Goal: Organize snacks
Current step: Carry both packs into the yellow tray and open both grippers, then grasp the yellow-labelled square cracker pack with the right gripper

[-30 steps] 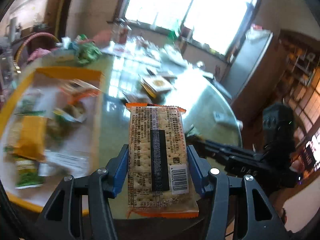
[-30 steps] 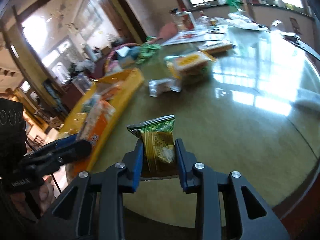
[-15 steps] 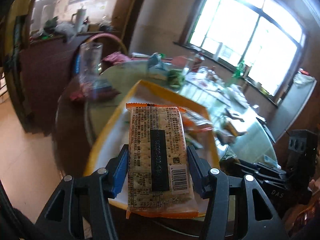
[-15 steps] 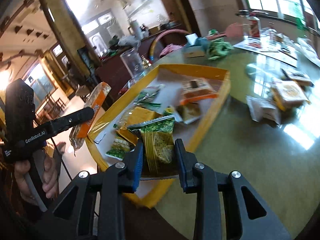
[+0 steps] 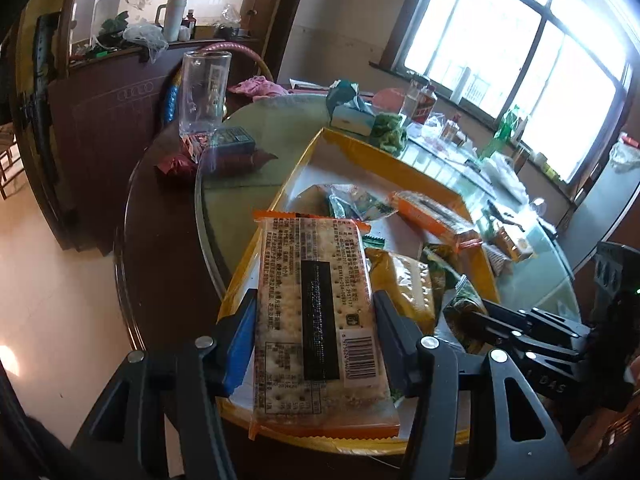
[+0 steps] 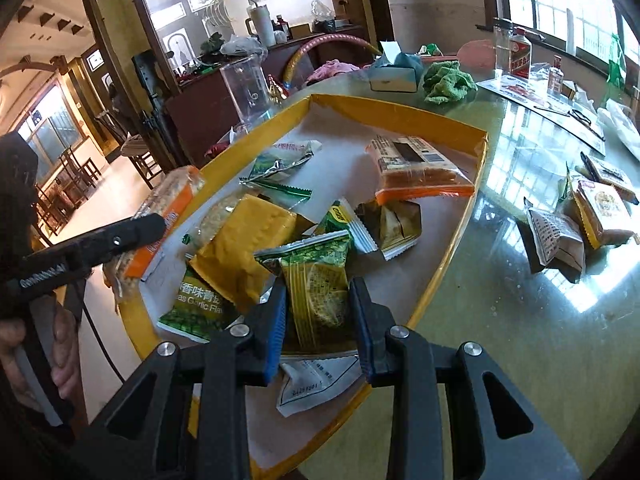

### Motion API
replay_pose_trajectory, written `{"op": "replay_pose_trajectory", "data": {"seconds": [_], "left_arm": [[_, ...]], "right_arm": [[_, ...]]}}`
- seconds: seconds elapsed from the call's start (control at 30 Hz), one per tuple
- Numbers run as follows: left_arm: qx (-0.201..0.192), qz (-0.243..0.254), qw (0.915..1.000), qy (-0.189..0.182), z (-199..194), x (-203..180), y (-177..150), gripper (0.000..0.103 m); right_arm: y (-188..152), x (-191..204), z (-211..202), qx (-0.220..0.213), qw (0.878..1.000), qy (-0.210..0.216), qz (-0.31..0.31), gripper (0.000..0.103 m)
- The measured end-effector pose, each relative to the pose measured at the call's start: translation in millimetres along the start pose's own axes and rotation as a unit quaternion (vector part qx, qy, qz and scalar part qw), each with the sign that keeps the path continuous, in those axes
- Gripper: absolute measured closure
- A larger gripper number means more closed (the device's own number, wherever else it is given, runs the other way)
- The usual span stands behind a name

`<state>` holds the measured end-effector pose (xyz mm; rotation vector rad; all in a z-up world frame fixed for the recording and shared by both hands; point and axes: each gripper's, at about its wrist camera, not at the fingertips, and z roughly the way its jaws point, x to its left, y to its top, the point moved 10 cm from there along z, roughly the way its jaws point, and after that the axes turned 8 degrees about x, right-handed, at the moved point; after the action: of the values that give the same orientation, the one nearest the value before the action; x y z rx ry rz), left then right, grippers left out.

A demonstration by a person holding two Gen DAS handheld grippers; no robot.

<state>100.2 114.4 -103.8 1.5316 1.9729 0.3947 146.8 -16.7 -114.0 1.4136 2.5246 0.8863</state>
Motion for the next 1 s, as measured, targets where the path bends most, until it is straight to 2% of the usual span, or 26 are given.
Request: {"op": "replay_pose_trajectory", "data": {"seconds": [0.2, 0.33, 0.4, 0.43, 0.5, 0.57, 0.6, 0.7, 0.8, 0.9, 1.0], "left_arm": [[0.005, 0.007, 0.9999, 0.007, 9.3, 0.6, -0.2, 0.047], [0.026, 0.006, 0.9996, 0.011, 15.5, 3.9, -3.8, 0.047], [0.025, -0.005, 0.9997, 0.004, 12.1, 4.9, -2.2, 0.041], [0.016, -0.011, 0.9998, 0.000, 8.0, 4.8, -0.3, 0.039], [-0.016, -0.022, 0.9996, -0.009, -6.4, 1.3, 6.1, 0.021], [-0.040, -0.022, 0.9990, -0.002, -18.8, -4.3, 10.8, 0.021], [-0.043, -0.017, 0.9989, 0.000, -22.2, -8.6, 11.9, 0.021], [-0.050, 0.003, 0.9986, -0.013, -29.5, -32.1, 10.9, 0.021], [-0.067, 0.022, 0.9965, -0.046, -39.6, -62.3, 8.7, 0.021], [-0.068, 0.041, 0.9930, -0.087, -44.4, -95.8, 4.1, 0.021], [-0.063, 0.056, 0.9909, -0.105, -41.1, -118.6, 2.1, 0.021]], "right_arm": [[-2.0, 1.0, 0.4, 0.001, 1.000, 0.003, 0.001, 0.069], [-2.2, 0.5, 1.5, 0.004, 1.000, 0.005, 0.006, 0.069], [-3.6, 1.4, -0.9, 0.003, 1.000, 0.013, 0.006, 0.065], [-4.3, 2.0, -3.5, 0.001, 1.000, 0.018, 0.006, 0.059], [-3.6, 1.4, -12.3, -0.011, 1.000, 0.028, 0.008, 0.050], [-1.8, -0.5, -22.1, -0.025, 0.999, 0.035, 0.013, 0.041], [-1.8, -1.6, -27.0, -0.031, 0.999, 0.039, 0.017, 0.041], [-4.1, -5.7, -41.6, -0.046, 0.997, 0.055, 0.026, 0.040], [-8.7, -16.2, -57.0, -0.060, 0.995, 0.068, 0.036, 0.038], [-14.9, -37.7, -73.0, -0.075, 0.992, 0.080, 0.062, 0.036], [-23.2, -70.3, -85.2, -0.082, 0.990, 0.067, 0.092, 0.035]]}}
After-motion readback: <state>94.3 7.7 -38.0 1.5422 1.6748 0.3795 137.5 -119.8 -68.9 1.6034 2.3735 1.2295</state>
